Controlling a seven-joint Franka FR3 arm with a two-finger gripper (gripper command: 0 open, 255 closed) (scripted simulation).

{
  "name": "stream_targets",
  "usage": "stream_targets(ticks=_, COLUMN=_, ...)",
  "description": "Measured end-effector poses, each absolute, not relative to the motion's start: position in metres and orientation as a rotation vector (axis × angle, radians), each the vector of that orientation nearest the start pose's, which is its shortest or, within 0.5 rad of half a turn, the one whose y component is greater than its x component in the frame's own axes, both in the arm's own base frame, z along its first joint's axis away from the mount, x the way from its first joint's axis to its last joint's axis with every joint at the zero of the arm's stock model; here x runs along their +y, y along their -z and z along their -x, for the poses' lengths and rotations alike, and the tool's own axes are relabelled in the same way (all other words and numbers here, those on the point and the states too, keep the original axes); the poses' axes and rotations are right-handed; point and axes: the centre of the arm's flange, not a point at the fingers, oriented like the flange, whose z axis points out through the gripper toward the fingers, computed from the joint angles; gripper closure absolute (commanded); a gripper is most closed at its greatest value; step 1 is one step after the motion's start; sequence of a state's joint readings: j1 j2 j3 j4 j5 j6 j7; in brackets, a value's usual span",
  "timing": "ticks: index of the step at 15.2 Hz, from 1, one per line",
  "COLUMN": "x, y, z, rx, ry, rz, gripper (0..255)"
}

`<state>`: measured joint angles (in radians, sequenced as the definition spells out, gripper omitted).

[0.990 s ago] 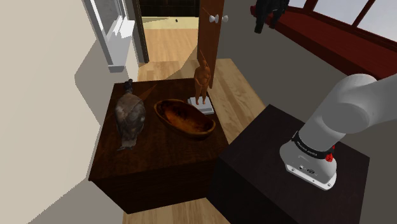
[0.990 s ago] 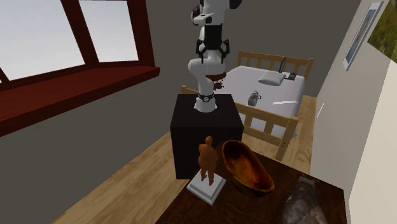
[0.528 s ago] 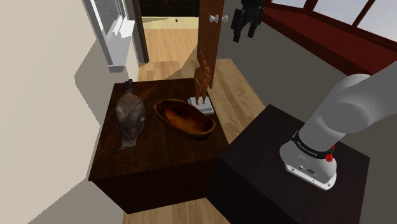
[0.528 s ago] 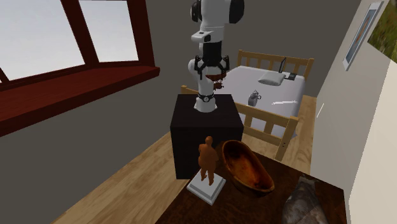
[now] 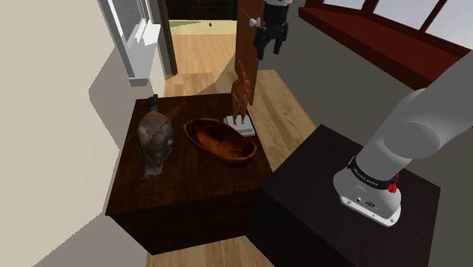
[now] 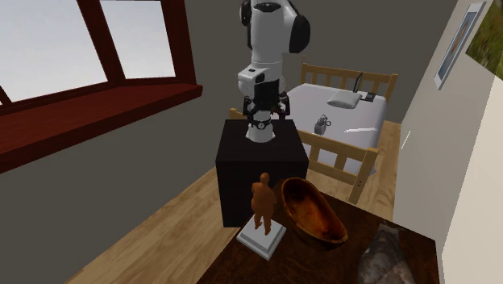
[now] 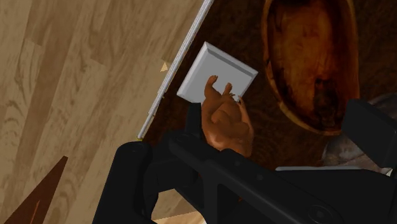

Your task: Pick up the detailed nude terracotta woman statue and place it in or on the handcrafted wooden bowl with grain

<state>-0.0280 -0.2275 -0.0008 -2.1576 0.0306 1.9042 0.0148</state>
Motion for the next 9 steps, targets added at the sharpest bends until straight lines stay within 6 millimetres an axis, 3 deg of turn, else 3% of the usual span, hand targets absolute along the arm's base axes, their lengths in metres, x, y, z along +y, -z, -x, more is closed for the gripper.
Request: stream_targets(ticks=9, x=-0.018, y=-0.419, z=-0.579, rx=0.06, ry=-0.063, rz=3.104, gripper=0)
